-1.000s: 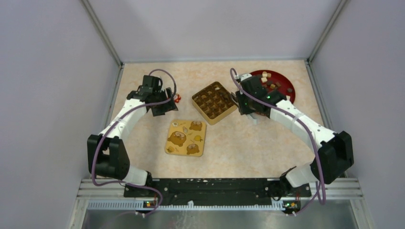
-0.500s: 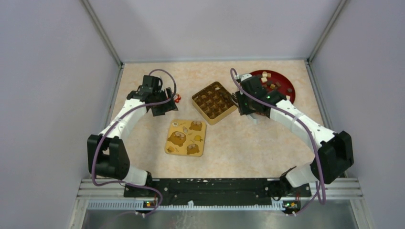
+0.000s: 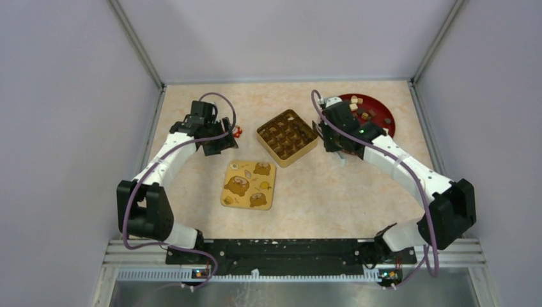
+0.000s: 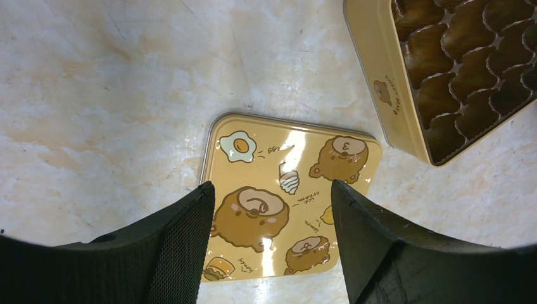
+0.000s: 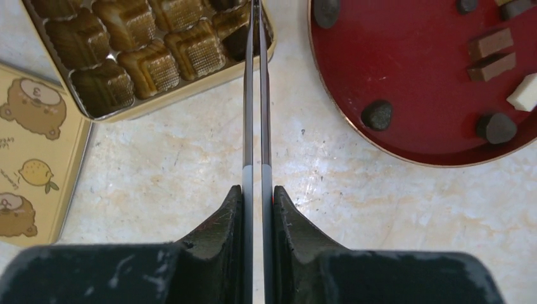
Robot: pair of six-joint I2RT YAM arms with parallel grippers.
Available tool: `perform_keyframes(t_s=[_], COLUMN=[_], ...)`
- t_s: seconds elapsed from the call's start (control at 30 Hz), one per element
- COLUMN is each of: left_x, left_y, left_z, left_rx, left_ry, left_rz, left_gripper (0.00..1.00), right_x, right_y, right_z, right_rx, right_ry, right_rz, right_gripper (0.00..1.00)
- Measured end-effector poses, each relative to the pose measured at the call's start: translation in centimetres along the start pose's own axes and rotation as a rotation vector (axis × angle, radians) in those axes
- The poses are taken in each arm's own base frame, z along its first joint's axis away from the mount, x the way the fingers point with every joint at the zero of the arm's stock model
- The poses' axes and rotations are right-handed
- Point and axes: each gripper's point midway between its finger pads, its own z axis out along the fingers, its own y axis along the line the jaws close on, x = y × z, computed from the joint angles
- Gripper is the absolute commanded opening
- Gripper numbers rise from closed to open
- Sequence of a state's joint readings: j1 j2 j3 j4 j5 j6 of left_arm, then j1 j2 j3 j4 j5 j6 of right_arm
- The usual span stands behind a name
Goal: Pack the chocolate
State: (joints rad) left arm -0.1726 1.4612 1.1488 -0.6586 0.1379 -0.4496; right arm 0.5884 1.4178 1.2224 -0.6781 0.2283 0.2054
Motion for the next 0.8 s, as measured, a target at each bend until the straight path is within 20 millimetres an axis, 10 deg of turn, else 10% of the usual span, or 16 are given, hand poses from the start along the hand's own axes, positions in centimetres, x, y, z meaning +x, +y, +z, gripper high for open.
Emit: perform_keyframes(t_s=[0.33,0.53,0.8], left_x=[0.0,0.0,0.0], left_y=[-0.1,-0.1,-0.1], left_z=[0.0,0.0,0.0], left_rx=[0.003,0.003,0.004], left_ry=[0.001,0.001,0.002], left_rz=[0.000,0.000,0.000], left_gripper=[0.73,0.73,0.73], right_x=[-2.0,2.7,7.1], right_y=[-5.8,-14.5,-18.3], right_z=[-2.5,-2.2,-2.1], right_rx=[0.147,0.344,0.423], right_ry=[-0.129,-0.061,0.015], right_rz=[0.113,0.290,0.416], right_gripper=[0.09,0.16,0.26])
